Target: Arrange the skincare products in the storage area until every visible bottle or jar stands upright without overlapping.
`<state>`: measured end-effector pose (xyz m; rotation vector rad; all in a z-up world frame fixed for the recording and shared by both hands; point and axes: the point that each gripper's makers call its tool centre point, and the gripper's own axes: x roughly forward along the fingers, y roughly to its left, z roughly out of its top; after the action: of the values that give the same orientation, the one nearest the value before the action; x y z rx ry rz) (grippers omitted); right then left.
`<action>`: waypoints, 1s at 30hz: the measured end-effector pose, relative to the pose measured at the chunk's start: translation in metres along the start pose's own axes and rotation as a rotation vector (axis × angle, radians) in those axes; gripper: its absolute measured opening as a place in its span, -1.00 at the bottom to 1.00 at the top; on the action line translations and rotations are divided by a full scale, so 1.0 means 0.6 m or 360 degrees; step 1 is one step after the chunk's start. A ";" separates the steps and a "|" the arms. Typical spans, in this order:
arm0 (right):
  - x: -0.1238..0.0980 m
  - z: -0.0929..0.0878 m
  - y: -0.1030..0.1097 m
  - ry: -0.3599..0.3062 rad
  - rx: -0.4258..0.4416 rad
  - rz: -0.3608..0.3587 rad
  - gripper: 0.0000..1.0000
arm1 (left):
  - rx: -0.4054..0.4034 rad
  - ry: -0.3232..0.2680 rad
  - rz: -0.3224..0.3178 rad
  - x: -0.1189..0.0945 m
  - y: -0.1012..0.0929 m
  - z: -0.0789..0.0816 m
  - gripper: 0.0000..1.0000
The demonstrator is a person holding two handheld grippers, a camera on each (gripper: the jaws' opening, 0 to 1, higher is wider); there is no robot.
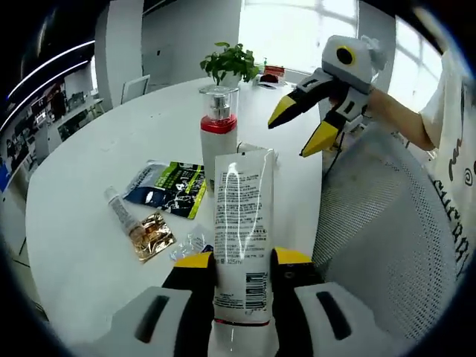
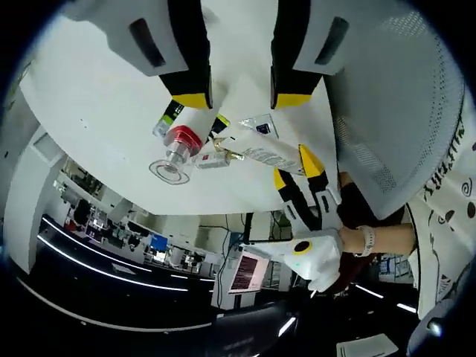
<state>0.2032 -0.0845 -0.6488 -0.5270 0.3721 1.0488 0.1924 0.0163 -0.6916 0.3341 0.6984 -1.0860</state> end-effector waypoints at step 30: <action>0.038 0.014 0.067 -0.0115 -0.0827 0.0298 -0.54 | 0.0053 0.0025 -0.0480 0.013 -0.070 -0.003 -0.51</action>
<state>0.1784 -0.0474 -0.6634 -0.9271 0.0798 1.3501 0.1563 -0.0069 -0.6947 0.2712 0.7615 -1.3832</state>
